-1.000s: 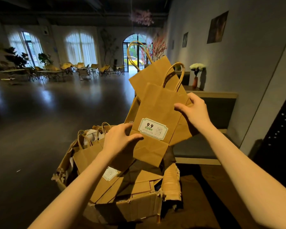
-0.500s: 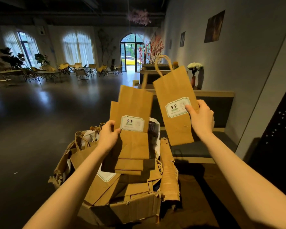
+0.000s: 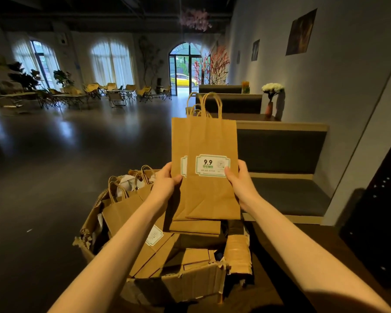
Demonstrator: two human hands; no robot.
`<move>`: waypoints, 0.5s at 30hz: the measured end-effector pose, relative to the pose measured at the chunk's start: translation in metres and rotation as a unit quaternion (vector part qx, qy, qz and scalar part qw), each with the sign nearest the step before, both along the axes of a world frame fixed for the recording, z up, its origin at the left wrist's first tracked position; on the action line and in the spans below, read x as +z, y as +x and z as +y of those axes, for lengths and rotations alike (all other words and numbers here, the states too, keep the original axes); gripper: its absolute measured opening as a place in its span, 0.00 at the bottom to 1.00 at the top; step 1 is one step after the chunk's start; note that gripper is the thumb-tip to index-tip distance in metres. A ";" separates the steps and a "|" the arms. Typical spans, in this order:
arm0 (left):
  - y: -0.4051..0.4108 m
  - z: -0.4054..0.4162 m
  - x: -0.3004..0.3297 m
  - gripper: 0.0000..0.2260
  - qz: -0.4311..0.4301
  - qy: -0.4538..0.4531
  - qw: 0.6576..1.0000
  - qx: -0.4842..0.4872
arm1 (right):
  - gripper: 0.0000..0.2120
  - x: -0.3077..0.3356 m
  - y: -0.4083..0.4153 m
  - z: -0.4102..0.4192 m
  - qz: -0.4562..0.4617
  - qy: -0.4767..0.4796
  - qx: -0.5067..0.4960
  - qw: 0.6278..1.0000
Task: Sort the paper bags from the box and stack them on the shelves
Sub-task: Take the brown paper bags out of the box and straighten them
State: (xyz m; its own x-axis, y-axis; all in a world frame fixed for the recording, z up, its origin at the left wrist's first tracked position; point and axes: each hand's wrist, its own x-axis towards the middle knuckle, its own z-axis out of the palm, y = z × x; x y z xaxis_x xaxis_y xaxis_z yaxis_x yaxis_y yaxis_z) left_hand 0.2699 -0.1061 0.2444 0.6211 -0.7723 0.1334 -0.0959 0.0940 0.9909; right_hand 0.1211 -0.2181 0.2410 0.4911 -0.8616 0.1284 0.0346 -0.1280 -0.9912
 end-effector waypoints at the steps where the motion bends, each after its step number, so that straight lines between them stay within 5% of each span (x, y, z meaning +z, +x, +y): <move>1: -0.003 0.000 0.001 0.13 -0.009 -0.013 1.000 0.004 | 0.20 -0.002 0.006 0.003 0.001 0.000 0.001 1.000; 7: 0.005 0.005 -0.009 0.10 -0.083 -0.053 0.995 0.028 | 0.30 -0.007 0.040 0.014 0.008 -0.015 -0.005 1.000; 15: 0.039 0.012 -0.039 0.12 -0.127 -0.007 0.988 0.093 | 0.25 -0.019 0.078 0.027 0.064 -0.012 0.039 0.997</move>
State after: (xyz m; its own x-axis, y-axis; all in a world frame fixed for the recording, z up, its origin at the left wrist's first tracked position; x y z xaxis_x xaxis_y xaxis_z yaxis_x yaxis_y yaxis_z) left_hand 0.3088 -0.0943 0.2053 0.6971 -0.6453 0.3127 -0.3578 0.0649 0.9315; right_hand 0.1991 -0.1912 0.2221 0.5708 -0.8171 0.0811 -0.0812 -0.1545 -0.9847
